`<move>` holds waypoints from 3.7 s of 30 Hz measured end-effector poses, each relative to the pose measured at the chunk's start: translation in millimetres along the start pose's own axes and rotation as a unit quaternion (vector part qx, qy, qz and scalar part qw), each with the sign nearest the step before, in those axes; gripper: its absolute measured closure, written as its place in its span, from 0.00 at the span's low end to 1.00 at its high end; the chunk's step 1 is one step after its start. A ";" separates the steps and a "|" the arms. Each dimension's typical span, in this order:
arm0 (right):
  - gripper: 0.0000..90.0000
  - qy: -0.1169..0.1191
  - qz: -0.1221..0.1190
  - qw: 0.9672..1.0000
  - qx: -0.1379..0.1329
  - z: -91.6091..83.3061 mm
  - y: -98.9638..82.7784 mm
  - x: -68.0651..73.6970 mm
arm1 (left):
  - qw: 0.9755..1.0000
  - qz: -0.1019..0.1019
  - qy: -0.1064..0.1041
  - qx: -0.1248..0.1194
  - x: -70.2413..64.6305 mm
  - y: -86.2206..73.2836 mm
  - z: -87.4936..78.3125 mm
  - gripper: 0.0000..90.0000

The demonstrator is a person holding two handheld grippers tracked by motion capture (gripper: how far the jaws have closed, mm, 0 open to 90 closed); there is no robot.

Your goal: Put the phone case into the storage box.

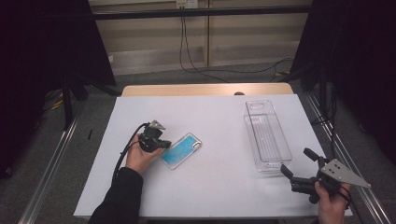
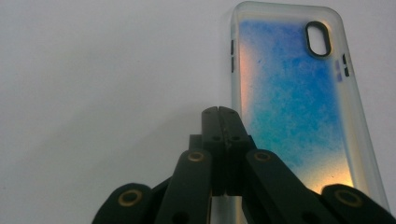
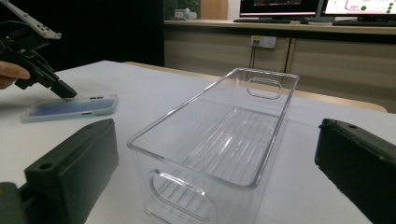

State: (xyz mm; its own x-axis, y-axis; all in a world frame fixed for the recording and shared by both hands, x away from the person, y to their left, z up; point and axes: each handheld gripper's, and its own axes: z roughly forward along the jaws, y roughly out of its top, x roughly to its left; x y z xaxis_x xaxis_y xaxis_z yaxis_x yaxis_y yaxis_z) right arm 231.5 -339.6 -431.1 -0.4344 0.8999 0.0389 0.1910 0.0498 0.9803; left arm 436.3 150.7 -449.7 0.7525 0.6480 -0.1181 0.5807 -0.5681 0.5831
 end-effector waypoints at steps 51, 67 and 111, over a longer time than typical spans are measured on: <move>0.00 -0.002 -0.003 1.000 0.001 -0.1 0.4 -0.2 | 0.996 -0.023 0.054 -0.061 -1.9 -14.9 -15.1 0.94; 0.00 -0.002 -0.001 1.000 0.001 -0.4 0.6 -0.4 | 0.987 -0.021 0.073 -0.145 -6.8 -12.9 -32.5 0.37; 0.00 0.001 -0.006 1.000 0.003 2.5 0.5 0.2 | 0.990 0.006 -0.020 -0.141 -39.6 -17.3 -36.8 0.05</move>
State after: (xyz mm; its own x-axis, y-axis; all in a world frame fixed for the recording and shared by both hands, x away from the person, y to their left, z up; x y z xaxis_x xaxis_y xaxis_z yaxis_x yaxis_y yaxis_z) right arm 233.7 -338.4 -431.0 -0.4389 0.8981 0.0277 0.1904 0.0629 0.9797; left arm 385.0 153.6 -425.6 0.7743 0.6177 -0.1377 0.4652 -0.4081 0.7855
